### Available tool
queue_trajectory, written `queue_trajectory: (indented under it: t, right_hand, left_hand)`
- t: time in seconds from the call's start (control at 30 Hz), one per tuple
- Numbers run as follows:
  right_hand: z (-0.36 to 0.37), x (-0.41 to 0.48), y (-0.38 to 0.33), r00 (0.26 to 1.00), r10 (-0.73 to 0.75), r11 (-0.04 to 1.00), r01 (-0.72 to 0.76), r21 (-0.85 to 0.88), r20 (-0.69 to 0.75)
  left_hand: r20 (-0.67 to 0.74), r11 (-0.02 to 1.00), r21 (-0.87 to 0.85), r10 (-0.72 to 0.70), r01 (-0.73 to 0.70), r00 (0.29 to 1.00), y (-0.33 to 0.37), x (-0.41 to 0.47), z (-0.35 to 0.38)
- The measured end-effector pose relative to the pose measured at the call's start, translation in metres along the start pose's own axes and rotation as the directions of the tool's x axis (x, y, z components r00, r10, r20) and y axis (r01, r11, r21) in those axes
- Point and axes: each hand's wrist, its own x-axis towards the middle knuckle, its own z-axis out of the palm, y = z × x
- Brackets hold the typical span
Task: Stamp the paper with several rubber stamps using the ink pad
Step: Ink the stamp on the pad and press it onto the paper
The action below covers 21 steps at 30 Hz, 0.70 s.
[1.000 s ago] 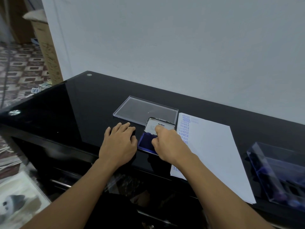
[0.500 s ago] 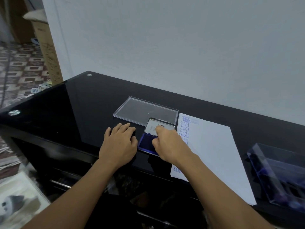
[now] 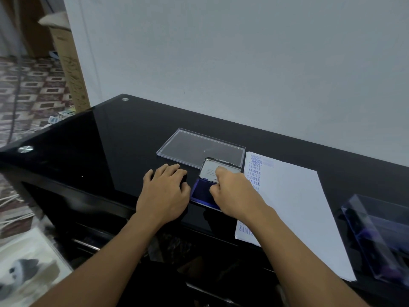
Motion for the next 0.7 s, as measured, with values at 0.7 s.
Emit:
queue_trajectory:
  t: [0.7]
  right_hand:
    - [-0.005,0.019,-0.007,0.998,-0.050,0.998,0.051,-0.025,0.043]
  left_hand:
    - [-0.009,1.000,0.008,0.010,-0.009,1.000,0.001,-0.002,-0.001]
